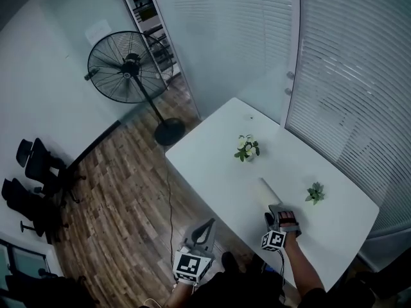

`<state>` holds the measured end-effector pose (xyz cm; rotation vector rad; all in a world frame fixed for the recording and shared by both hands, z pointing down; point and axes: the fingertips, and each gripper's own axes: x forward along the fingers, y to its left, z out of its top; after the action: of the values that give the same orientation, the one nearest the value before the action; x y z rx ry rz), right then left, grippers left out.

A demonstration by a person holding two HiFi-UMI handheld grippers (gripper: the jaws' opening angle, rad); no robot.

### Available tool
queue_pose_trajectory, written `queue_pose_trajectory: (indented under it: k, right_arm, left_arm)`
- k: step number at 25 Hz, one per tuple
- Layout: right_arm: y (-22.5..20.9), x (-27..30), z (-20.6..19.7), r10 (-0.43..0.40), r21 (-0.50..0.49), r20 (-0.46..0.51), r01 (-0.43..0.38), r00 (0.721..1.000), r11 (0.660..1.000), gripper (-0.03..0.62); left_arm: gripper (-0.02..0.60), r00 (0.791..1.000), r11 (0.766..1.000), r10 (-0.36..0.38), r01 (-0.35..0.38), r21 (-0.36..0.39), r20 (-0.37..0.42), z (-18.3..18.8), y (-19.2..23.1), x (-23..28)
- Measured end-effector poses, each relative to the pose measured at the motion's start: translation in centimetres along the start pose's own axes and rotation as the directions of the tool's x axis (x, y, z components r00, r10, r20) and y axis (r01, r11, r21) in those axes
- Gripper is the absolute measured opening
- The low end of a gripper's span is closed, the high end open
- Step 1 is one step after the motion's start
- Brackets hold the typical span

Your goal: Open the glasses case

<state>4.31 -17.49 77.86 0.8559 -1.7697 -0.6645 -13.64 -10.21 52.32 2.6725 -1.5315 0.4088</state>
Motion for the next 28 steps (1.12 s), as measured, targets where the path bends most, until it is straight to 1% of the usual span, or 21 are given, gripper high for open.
queue_pose_trajectory:
  k: [3,10,12,15,17,18,19,20,21,22,24,26,28]
  right_arm:
    - [0.8,1.1,-0.8,0.009,0.001,-0.032,-0.009,0.999,1.000,0.209]
    - [0.1,1.4,-0.6,-0.007,0.003,-0.026,0.007,1.000,1.000,0.163]
    - [-0.9,0.9,-0.2,-0.041,0.016,-0.017,0.041,0.999,0.999,0.056]
    - [-2.6,0.5,-0.8,-0.078,0.088,-0.016,0.079,0.997,0.993,0.037]
    - [-3.9,0.4,-1.7,-0.082,0.201,-0.020,0.084,0.996,0.976,0.031]
    - [-4.6,0.4,-2.3,-0.080,0.280,-0.019,0.082,0.997,0.957,0.026]
    - [-5.3,0.5,-3.0,-0.079,0.368,-0.015,0.079,0.997,0.926,0.025]
    - [-6.0,0.6,-3.7,-0.079,0.460,-0.008,0.074,0.997,0.885,0.021]
    - [-6.6,0.8,-4.6,-0.082,0.547,0.001,0.068,0.997,0.835,0.021]
    - [-7.2,1.0,-5.4,-0.086,0.624,0.013,0.059,0.996,0.779,0.021]
    - [-8.0,1.4,-6.8,-0.099,0.745,0.046,0.032,0.994,0.666,0.021]
    - [-8.5,1.7,-8.1,-0.121,0.835,0.079,0.000,0.990,0.551,0.023]
    - [-8.7,2.1,-9.5,-0.150,0.905,0.094,-0.022,0.984,0.425,0.023]
  left_arm:
    - [-0.008,1.000,1.000,0.013,-0.013,-0.007,-0.008,-0.4,0.4,-0.3]
    - [-0.008,1.000,1.000,0.013,-0.013,-0.005,-0.011,-0.4,0.4,0.0]
    - [-0.008,1.000,1.000,0.013,-0.013,-0.006,-0.009,-0.3,0.5,0.0]
    - [-0.008,1.000,1.000,0.011,-0.011,-0.006,-0.009,-0.4,0.4,0.1]
    - [-0.008,1.000,1.000,0.007,-0.007,-0.004,-0.011,-0.4,0.3,0.2]
    - [-0.008,1.000,1.000,0.005,-0.005,-0.002,-0.013,-0.4,0.2,0.1]
    - [-0.008,1.000,1.000,0.006,-0.006,0.002,-0.014,-0.4,0.3,0.0]
    - [-0.008,1.000,1.000,0.011,-0.011,0.005,-0.015,-0.3,0.4,-0.1]
    - [-0.008,1.000,1.000,0.017,-0.017,0.008,-0.016,-0.3,0.6,-0.2]
    - [-0.008,1.000,1.000,0.024,-0.024,0.012,-0.018,-0.3,0.8,-0.4]
    - [-0.008,0.999,0.999,0.038,-0.037,0.018,-0.027,-0.3,1.3,-0.8]
    - [-0.008,0.998,0.998,0.054,-0.053,0.019,-0.037,-0.4,1.9,-1.3]
    - [-0.008,0.996,0.997,0.073,-0.072,0.017,-0.043,-0.5,2.4,-1.9]
